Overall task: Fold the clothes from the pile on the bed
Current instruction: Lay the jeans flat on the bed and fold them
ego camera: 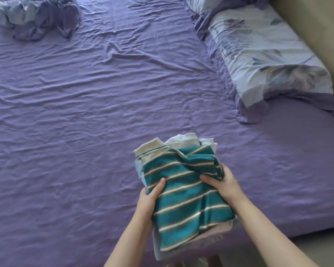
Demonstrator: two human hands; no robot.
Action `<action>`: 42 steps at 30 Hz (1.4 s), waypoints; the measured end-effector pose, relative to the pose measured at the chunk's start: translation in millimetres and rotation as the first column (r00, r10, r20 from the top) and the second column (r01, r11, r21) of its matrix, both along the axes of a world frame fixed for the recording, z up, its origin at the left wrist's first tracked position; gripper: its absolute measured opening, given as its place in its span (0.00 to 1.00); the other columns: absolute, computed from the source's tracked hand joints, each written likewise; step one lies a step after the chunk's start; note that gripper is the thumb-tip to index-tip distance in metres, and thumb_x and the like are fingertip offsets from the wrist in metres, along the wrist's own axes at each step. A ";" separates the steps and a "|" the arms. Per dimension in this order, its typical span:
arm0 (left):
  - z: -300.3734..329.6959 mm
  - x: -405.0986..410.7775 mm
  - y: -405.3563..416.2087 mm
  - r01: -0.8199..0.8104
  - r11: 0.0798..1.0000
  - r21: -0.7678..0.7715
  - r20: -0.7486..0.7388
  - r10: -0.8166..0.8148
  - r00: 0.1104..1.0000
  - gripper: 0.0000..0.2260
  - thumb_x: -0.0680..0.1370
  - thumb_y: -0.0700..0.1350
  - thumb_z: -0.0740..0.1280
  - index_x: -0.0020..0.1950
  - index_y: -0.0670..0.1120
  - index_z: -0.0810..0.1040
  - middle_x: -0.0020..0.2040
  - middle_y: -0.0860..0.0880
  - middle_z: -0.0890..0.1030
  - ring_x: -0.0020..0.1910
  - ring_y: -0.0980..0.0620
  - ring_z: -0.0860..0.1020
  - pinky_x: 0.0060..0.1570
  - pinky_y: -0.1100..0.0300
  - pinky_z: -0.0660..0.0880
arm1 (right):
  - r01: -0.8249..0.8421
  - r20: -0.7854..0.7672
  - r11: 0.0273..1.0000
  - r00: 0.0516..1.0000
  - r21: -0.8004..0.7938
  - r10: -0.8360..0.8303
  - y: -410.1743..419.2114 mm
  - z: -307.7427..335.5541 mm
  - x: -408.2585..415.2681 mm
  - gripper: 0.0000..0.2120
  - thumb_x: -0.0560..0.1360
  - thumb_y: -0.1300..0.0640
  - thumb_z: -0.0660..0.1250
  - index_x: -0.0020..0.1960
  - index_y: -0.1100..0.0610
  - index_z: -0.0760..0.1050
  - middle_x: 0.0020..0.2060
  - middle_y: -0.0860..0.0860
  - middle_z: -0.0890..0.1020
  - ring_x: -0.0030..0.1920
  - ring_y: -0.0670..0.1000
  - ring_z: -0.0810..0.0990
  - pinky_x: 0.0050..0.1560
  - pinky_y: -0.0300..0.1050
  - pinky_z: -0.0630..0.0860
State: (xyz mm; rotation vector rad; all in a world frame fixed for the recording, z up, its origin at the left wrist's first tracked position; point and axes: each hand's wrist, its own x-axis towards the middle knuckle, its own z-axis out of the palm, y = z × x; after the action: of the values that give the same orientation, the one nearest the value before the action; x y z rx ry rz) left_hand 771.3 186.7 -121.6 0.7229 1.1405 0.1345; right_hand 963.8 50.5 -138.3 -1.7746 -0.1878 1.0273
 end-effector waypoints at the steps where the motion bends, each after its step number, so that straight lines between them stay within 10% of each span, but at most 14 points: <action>1: 7.2 10.8 -0.5 0.004 1.000 0.010 0.015 -0.004 1.000 0.28 0.65 0.54 0.75 0.61 0.42 0.77 0.53 0.41 0.83 0.52 0.41 0.82 0.57 0.43 0.76 | 0.003 0.011 1.000 1.000 0.009 -0.003 -0.4 6.4 11.1 0.32 0.60 0.50 0.79 0.61 0.54 0.73 0.52 0.49 0.83 0.53 0.50 0.81 0.57 0.51 0.76; 26: 140.4 398.5 -127.3 0.483 0.875 0.028 0.493 -0.432 0.755 0.35 0.64 0.53 0.79 0.67 0.53 0.68 0.60 0.44 0.80 0.58 0.42 0.79 0.61 0.43 0.73 | 0.312 0.387 0.950 0.878 -0.018 -0.281 -197.8 226.0 330.9 0.28 0.65 0.44 0.75 0.63 0.46 0.71 0.52 0.44 0.80 0.51 0.45 0.77 0.48 0.44 0.70; 32: 45.2 376.9 -128.6 0.457 0.882 -0.113 0.349 -0.395 0.850 0.36 0.64 0.51 0.80 0.67 0.57 0.66 0.61 0.44 0.79 0.58 0.41 0.79 0.59 0.42 0.74 | 0.320 0.298 0.946 0.909 -0.051 -0.291 -187.9 98.6 314.7 0.21 0.66 0.53 0.77 0.56 0.47 0.74 0.49 0.43 0.82 0.42 0.33 0.77 0.37 0.24 0.70; 37: -13.4 351.5 -129.2 0.406 0.906 -0.122 0.201 -0.378 0.904 0.39 0.62 0.50 0.81 0.68 0.54 0.65 0.59 0.46 0.81 0.56 0.44 0.80 0.57 0.44 0.76 | 0.338 0.129 0.932 0.938 -0.130 -0.322 -188.7 -1.9 283.0 0.35 0.62 0.48 0.78 0.66 0.52 0.69 0.58 0.49 0.79 0.56 0.49 0.77 0.54 0.42 0.70; 40: -11.0 355.3 -133.6 0.450 0.887 0.102 0.052 -0.456 0.888 0.44 0.60 0.56 0.80 0.70 0.53 0.61 0.65 0.46 0.76 0.62 0.45 0.76 0.62 0.45 0.72 | 0.323 0.160 0.937 0.940 -0.132 -0.302 -190.4 -9.7 288.6 0.41 0.58 0.41 0.76 0.67 0.49 0.67 0.61 0.49 0.78 0.61 0.50 0.76 0.58 0.46 0.71; 42: 0.6 360.8 -139.9 0.554 0.716 0.425 -0.321 -0.454 0.831 0.48 0.65 0.58 0.76 0.76 0.52 0.51 0.75 0.44 0.61 0.73 0.44 0.61 0.72 0.46 0.59 | 0.282 0.348 0.908 0.922 -0.310 -0.167 -187.3 -8.1 287.9 0.46 0.63 0.41 0.75 0.74 0.51 0.58 0.70 0.53 0.68 0.70 0.55 0.66 0.68 0.54 0.65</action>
State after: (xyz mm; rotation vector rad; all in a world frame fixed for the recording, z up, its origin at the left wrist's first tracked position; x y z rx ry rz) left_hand 1132.1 46.8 -121.0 1.5331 1.0540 -0.1194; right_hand 1251.7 -136.9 -146.4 -2.2290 0.0145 0.6292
